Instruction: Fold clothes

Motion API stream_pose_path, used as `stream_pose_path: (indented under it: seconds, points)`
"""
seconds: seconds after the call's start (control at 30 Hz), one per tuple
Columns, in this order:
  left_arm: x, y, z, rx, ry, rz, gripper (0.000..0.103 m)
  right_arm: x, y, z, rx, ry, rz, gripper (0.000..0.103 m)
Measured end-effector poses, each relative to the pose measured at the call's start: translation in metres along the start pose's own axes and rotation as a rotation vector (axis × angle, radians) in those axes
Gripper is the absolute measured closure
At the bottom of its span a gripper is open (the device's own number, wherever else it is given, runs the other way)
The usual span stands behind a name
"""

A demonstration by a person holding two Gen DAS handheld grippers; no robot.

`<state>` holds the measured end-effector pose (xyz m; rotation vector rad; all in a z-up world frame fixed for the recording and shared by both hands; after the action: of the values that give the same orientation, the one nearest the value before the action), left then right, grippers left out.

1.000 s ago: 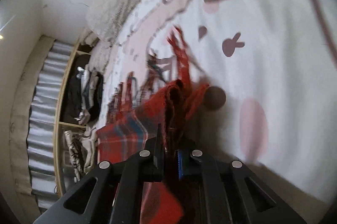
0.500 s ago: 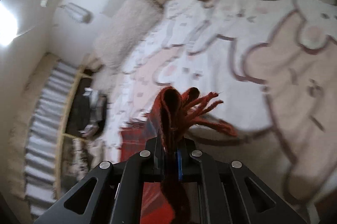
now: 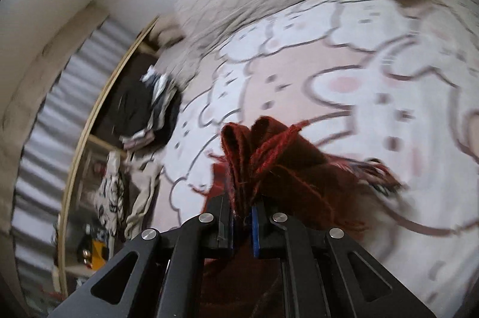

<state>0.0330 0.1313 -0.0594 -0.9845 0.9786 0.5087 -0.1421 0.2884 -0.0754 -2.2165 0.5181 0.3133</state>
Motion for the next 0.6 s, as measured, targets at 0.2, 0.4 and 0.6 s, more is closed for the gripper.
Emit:
stream_pose_path:
  seconds: [0.2, 0.4, 0.6]
  points:
    - [0.031, -0.004, -0.079, -0.15, -0.137, -0.062, 0.093, 0.002, 0.101, -0.057, -0.005, -0.057, -0.111, 0.094]
    - [0.071, 0.017, -0.121, -0.212, -0.22, -0.183, 0.093, 0.017, 0.193, -0.071, 0.116, -0.08, -0.235, 0.094]
    - [0.097, 0.02, -0.139, -0.244, -0.253, -0.246, 0.089, 0.035, 0.242, -0.065, 0.186, -0.118, -0.299, 0.092]
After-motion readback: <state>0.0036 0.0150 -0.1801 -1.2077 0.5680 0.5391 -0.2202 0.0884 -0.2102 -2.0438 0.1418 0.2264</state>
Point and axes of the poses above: each gripper's, at about its wrist camera, not at the fingertips, and y roughly the way its jaws point, z to its right, x to its underside, the point moved 2 cm from there along y, roughly the way its jaws point, and after that the axes turned 3 degrees about y, right-handed, at the moved point
